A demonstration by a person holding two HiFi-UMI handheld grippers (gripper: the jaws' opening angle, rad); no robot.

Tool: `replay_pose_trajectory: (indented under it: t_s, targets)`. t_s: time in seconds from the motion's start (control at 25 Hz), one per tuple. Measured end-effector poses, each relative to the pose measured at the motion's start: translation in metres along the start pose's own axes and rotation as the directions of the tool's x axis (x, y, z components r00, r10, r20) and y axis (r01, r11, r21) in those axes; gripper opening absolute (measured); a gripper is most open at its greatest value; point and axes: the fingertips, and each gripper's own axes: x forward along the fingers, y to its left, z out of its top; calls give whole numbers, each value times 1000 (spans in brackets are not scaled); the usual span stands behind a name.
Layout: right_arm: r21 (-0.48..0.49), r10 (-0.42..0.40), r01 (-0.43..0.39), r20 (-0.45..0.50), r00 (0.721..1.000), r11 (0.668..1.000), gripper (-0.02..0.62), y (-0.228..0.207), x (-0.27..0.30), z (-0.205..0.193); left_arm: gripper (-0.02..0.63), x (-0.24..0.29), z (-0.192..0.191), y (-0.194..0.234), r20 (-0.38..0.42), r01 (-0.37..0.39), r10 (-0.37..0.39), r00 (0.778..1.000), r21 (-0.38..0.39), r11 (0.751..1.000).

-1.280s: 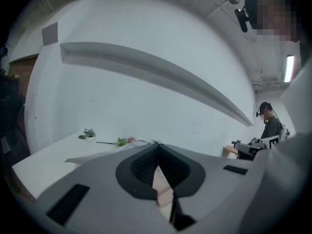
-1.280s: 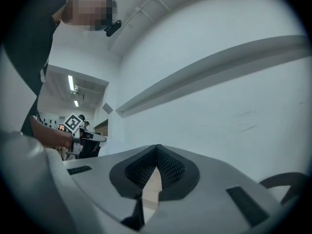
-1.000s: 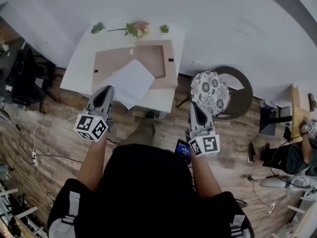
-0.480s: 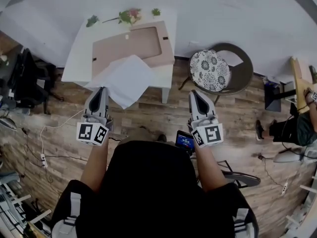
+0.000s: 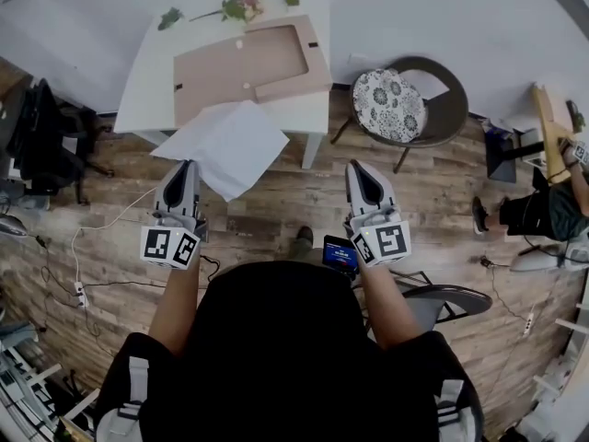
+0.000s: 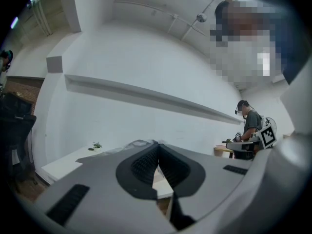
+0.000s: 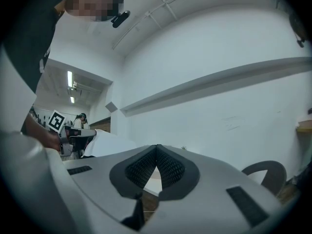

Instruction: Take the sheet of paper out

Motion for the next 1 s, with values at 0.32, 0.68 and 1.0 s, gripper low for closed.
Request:
replay_pose_trajectory:
  t_s: [0.32, 0.68, 1.0]
  targets:
    - [-32, -35, 34, -13, 999, 999, 11, 94, -14, 1, 5, -77, -6, 40, -10, 37, -38, 999, -29, 999]
    - [-79, -84, 81, -39, 996, 994, 11, 193, -48, -13, 5, -168, -26, 87, -5, 53, -53, 999, -41, 998]
    - [-77, -91, 86, -73, 993, 993, 11, 258, -84, -32, 5, -234, -48, 100, -24, 54, -55, 998, -64, 997]
